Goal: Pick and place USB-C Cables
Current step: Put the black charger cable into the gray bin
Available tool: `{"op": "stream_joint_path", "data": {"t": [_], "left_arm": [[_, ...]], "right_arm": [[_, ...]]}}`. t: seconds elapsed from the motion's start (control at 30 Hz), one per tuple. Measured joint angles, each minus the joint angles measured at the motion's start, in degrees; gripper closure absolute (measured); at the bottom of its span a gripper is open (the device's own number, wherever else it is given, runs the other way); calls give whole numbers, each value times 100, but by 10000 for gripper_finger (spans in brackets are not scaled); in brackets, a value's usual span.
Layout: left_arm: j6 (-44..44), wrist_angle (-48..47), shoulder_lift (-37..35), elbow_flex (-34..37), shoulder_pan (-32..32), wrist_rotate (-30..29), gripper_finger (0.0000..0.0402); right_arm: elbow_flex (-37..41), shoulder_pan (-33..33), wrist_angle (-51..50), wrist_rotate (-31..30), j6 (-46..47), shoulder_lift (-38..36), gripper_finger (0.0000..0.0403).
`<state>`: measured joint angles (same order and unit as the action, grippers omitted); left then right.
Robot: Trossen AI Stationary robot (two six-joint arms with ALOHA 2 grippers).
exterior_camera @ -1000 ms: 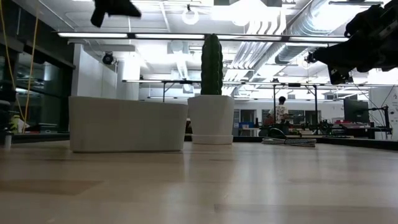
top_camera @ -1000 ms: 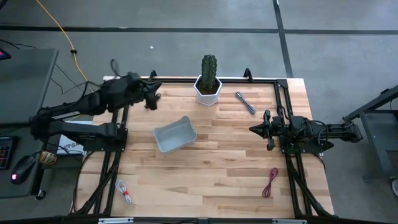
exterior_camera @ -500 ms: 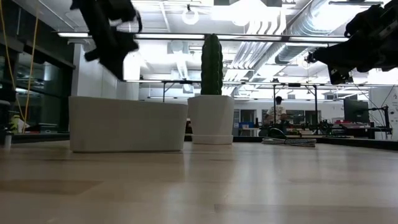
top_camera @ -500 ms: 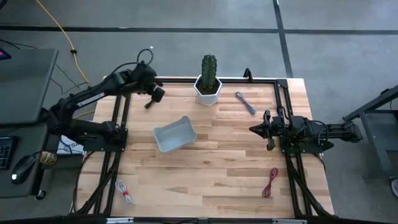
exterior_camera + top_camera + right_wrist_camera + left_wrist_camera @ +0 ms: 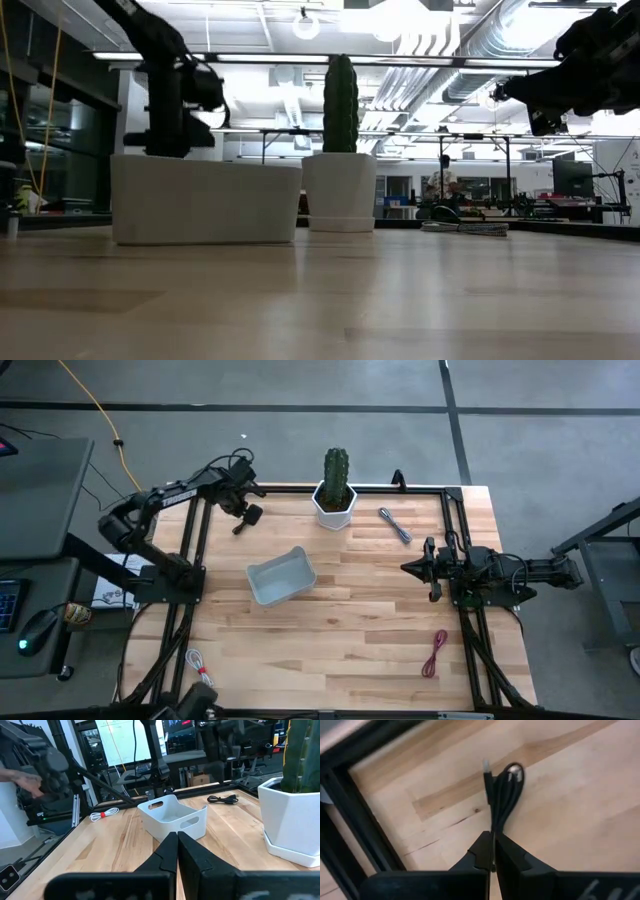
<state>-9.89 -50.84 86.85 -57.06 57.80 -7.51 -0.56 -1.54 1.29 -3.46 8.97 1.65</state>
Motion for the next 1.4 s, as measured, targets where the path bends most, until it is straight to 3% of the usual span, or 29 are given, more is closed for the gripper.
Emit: {"op": "stream_joint_path", "data": {"t": [0.17,0.3,0.77,1.4], "left_arm": [[57,97,525,0,120,22,398],[54,90,815,2,146,454,398],[113,139,890,2,112,494,389],[368,285,888,2,109,494,212]], "right_arm": [[-2,0,0,2,0,-1,402],[0,0,1,2,0,-2,402],[-2,0,0,-1,0,-2,402],[-2,2,1,0,2,-2,402]]}}
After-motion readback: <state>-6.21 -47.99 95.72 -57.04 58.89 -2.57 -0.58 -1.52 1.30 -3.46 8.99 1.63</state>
